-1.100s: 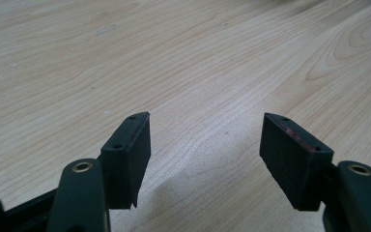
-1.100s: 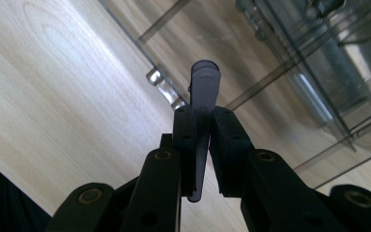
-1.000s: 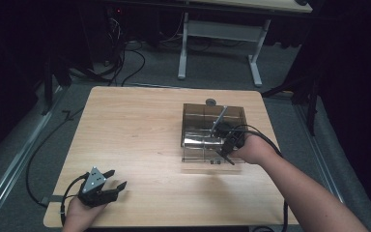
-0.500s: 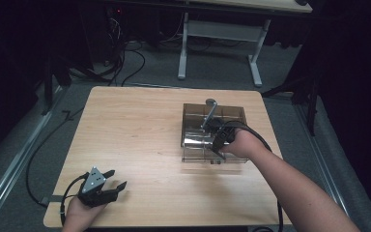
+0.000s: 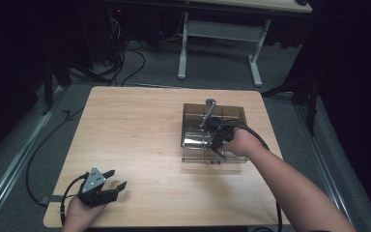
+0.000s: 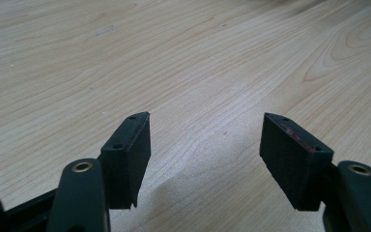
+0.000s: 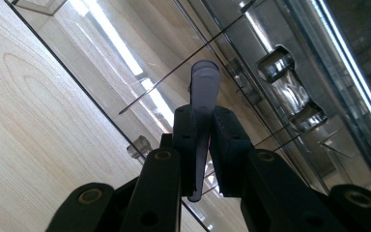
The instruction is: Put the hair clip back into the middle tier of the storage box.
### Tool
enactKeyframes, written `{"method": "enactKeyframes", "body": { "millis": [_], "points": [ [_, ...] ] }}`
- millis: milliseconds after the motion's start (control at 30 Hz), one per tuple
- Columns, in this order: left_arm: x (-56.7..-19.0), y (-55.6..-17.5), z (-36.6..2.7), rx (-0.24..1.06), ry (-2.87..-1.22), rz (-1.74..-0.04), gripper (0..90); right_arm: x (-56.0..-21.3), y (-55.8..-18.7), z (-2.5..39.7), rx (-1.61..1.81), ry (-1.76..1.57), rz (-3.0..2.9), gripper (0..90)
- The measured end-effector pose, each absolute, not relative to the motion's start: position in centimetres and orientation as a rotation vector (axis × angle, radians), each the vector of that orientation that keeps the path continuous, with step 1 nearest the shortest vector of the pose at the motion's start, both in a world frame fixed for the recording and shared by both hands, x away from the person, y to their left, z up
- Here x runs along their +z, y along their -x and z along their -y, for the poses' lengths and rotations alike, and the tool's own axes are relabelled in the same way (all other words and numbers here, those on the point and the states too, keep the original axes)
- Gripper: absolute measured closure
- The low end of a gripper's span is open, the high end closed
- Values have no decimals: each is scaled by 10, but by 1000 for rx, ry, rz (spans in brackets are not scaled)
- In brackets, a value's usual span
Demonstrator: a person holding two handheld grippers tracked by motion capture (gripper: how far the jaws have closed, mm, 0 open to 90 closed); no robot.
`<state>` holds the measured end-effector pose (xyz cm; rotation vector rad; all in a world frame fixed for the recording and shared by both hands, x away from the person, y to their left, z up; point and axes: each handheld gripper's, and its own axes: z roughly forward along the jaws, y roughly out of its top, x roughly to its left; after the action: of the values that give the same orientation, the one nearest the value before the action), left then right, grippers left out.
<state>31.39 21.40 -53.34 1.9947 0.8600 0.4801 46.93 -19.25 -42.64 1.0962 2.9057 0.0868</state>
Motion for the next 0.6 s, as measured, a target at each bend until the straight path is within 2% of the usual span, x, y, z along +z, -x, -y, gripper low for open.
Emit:
{"method": "enactKeyframes", "body": {
  "millis": [600],
  "points": [
    [-533,-314,-214,477,-1997,-861,359,-440,-471,195,76,-1098,-2912,810]
  ]
}}
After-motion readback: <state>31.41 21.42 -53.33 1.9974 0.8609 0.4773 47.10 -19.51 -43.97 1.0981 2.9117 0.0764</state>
